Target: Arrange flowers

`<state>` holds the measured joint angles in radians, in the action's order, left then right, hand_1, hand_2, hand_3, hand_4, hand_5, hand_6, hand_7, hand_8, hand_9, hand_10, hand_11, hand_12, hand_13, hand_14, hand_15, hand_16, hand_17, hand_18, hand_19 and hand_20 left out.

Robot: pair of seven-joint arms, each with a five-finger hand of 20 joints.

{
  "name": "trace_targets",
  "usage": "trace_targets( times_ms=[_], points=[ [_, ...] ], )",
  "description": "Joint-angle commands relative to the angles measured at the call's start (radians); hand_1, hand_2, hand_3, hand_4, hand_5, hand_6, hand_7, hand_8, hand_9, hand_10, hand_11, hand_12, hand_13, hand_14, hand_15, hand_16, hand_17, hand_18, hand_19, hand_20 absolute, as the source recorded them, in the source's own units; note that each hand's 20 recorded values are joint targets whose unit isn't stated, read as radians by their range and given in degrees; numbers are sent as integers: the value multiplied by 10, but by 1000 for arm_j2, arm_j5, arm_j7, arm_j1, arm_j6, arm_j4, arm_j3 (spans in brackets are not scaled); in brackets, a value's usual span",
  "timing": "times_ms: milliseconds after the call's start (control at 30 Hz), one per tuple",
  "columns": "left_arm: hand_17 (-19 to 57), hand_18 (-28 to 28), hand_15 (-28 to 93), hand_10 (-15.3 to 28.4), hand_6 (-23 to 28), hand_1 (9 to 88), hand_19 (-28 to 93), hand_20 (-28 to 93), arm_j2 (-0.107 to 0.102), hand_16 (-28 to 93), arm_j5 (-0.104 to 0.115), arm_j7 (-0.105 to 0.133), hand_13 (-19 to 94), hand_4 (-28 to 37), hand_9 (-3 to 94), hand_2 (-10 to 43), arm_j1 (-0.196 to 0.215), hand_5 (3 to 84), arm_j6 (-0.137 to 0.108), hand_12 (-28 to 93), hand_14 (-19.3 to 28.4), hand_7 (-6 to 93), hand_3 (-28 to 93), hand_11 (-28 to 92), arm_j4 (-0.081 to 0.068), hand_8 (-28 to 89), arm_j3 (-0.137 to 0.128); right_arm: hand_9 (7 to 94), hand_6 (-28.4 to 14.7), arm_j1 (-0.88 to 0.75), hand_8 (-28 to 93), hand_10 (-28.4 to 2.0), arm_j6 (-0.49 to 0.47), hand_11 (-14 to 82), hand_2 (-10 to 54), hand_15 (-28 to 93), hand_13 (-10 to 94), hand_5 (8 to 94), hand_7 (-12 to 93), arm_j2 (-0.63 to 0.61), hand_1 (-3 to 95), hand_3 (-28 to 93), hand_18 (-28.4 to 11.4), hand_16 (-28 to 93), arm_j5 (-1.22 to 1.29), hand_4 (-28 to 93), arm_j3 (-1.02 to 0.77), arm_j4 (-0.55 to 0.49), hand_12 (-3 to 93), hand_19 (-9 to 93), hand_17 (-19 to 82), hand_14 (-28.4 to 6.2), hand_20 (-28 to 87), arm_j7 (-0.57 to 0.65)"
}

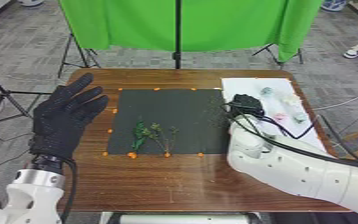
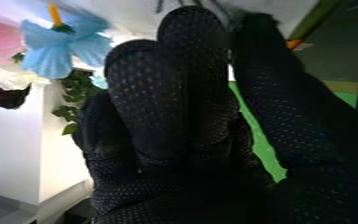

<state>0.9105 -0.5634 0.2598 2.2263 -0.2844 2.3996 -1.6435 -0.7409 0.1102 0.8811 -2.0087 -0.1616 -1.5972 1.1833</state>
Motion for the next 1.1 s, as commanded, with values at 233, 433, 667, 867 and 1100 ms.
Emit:
trace_targets(
  times_ms=[233,433,667,867,1100],
  points=[
    [-90,228,559,206,96,214,573,124,6,-127,3,-1,230,-283,312,105,31,365,-9,73,274,172,756,307,2,-123,-8,934,-11,33,94,-111,200,364,-95,633,858,876,251,-39,518,725,-213,193,-82,-281,105,5,195,932,502,-71,393,8],
    [-93,231,555,212,98,214,574,123,5,-122,4,-4,231,-283,313,106,28,366,-18,78,282,165,753,291,3,-118,-7,937,-15,88,106,-111,252,374,-95,635,866,891,235,-52,517,726,-214,198,-115,-269,116,-5,189,932,507,-73,411,16],
    [-94,232,552,213,98,215,574,121,0,-118,7,11,231,-283,315,107,44,368,-29,86,284,160,752,284,7,-114,-10,937,-21,114,117,-115,274,384,-95,639,867,897,227,-67,519,724,-214,202,-140,-259,119,-36,186,932,507,-75,419,17],
    [-95,233,552,218,100,215,575,120,-18,-117,7,20,231,-283,315,107,71,368,-43,89,284,158,751,283,21,-112,-27,937,-24,63,124,-117,213,387,-95,642,867,901,222,-71,518,723,-215,204,-140,-249,57,-150,183,932,508,-78,426,-11],
    [-96,234,554,219,100,215,577,119,-22,-116,3,2,229,-283,315,108,58,368,-44,93,284,156,750,277,21,-109,-30,937,-28,-58,133,-120,102,388,-95,649,862,900,217,-19,524,714,-225,206,-103,-239,-46,-266,183,932,497,-84,441,-48]
  ],
)
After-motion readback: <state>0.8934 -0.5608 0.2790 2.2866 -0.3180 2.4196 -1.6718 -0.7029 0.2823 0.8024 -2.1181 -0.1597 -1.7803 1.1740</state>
